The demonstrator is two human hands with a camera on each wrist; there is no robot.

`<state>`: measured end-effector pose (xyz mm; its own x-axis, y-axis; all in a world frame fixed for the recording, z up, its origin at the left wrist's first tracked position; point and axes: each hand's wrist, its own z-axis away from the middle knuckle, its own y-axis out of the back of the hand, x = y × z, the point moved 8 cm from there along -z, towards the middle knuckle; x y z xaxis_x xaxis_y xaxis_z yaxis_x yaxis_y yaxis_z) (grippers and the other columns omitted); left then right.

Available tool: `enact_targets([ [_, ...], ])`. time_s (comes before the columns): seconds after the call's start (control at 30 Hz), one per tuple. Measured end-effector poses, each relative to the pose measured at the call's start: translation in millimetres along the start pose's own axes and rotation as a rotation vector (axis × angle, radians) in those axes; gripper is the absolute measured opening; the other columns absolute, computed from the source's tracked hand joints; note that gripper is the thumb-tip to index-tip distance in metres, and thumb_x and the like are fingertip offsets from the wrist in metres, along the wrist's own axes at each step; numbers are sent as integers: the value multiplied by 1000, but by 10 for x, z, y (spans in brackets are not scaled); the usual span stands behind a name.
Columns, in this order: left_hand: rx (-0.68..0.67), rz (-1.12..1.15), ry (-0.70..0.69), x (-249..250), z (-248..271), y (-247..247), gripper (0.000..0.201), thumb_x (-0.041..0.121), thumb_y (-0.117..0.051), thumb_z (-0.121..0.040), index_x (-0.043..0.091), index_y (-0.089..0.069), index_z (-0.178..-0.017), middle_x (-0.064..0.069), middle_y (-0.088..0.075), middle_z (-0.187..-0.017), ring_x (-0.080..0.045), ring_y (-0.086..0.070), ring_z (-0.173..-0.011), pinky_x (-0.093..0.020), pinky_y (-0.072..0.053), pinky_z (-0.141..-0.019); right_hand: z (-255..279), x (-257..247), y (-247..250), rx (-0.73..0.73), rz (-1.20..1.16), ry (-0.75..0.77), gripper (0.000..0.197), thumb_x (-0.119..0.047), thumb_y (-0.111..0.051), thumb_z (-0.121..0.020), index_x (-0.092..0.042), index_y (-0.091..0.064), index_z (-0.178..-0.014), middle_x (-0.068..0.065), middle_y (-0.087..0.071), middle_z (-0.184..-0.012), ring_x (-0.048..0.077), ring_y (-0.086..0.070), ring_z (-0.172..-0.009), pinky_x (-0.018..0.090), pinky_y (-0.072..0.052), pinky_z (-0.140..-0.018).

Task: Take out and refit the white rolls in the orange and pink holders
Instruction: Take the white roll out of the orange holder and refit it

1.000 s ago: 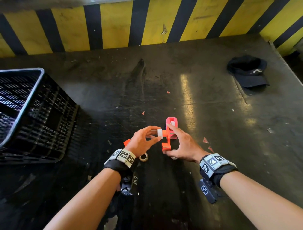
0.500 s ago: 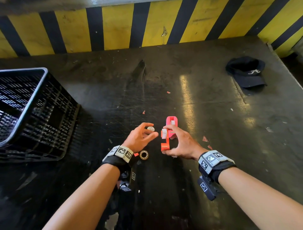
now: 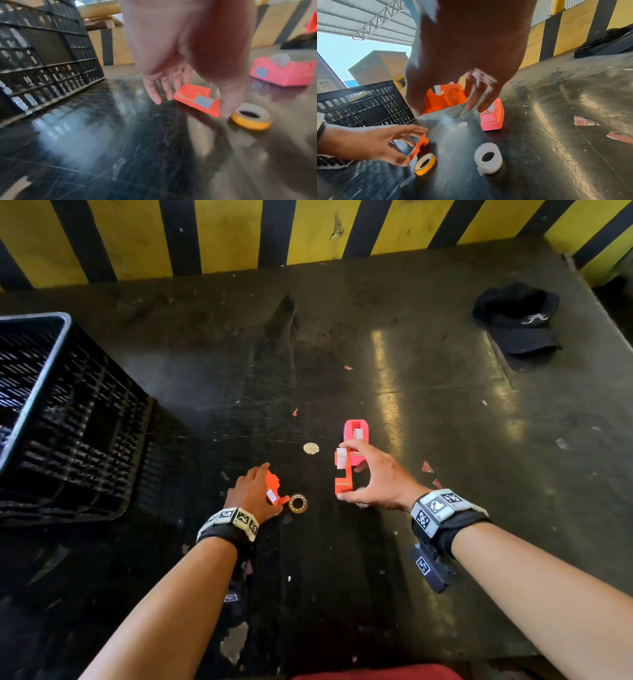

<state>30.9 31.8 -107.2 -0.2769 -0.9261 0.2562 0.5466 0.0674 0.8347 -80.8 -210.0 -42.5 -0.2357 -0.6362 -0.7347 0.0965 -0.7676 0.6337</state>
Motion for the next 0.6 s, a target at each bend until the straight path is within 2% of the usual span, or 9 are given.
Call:
enact_targets([
  [0.1, 64, 281, -30, 93, -2, 218, 106, 45, -85, -76, 16, -26, -158, -9, -48, -156, -30, -47, -143, -45, -40, -118, -7, -10, 32, -8, -10, 0, 89, -43, -92, -69, -43, -38, -141, -5, -56, -136, 15, -61, -111, 37, -49, -93],
  [0.17, 13, 463, -133, 331, 62, 384, 94, 35, -86, -77, 20, -34, -153, 4, -59, -146, -19, -52, -139, -39, -40, -117, -21, -13, 77, -7, -30, -4, 90, -43, -92, -69, -43, -38, -141, -6, -58, -133, 13, -63, -108, 33, -48, -91],
  [0.23, -85, 563, -242, 632, 169, 510, 88, 25, -86, -77, 25, -37, -150, 20, -61, -136, -11, -55, -134, -43, -45, -114, -33, -30, 124, 0, -53, -2, 90, -43, -93, -68, -45, -39, -140, -7, -60, -129, 11, -66, -105, 30, -48, -90],
  [0.3, -170, 596, -307, 882, 255, 587, 91, 22, -87, -74, 28, -38, -151, 26, -57, -133, -13, -54, -134, -46, -49, -111, -44, -51, 151, -11, -70, 2, 90, -43, -93, -68, -46, -39, -139, -7, -62, -127, 11, -67, -105, 30, -49, -90],
  [0.43, -249, 583, -353, 1135, 304, 631, 97, 20, -85, -74, 31, -33, -155, 8, -45, -157, -18, -50, -141, -51, -45, -115, -75, -97, 204, -23, -75, 9, 89, -39, -93, -70, -43, -41, -141, -5, -62, -129, 15, -64, -112, 26, -45, -91],
  [0.6, -272, 593, -355, 1196, 322, 652, 96, 20, -84, -74, 34, -32, -154, 5, -43, -159, -18, -52, -140, -55, -43, -115, -74, -127, 258, -15, -82, 18, 91, -40, -93, -69, -40, -41, -143, -3, -61, -131, 18, -61, -116, 28, -46, -95],
])
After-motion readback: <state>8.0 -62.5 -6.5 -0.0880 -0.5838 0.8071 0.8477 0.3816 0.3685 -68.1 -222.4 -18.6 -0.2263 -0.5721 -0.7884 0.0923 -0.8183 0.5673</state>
